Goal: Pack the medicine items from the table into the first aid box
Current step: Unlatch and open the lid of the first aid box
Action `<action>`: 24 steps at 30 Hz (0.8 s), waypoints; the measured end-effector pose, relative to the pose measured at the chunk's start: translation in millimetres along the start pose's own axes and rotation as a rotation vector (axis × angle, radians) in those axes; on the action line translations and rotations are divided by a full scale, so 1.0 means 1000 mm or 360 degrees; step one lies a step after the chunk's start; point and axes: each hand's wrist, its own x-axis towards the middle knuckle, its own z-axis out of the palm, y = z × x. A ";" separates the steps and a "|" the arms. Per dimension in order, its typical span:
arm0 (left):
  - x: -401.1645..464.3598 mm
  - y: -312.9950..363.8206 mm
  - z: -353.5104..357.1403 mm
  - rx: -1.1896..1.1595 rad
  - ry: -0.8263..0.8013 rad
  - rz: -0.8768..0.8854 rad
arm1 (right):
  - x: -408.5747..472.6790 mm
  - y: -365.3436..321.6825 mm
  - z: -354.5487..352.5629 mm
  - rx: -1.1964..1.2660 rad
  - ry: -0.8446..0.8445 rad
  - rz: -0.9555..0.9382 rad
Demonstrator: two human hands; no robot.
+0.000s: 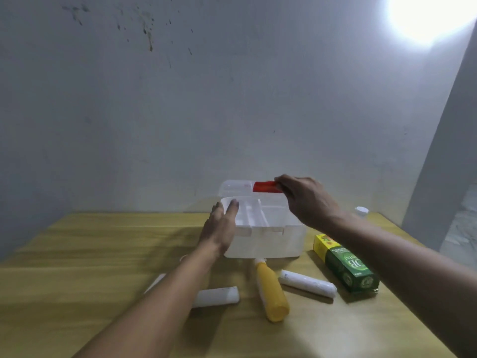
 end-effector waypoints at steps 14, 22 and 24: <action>0.063 0.002 0.013 0.1633 -0.0390 0.0096 | 0.080 0.038 0.017 0.0083 0.0246 0.0138; 0.065 0.002 0.015 0.1625 -0.0432 0.0003 | 0.085 0.061 0.039 -0.0100 -0.0147 0.0209; 0.065 0.002 0.015 0.1622 -0.0424 0.0006 | 0.084 0.066 0.038 -0.0097 -0.0261 0.0257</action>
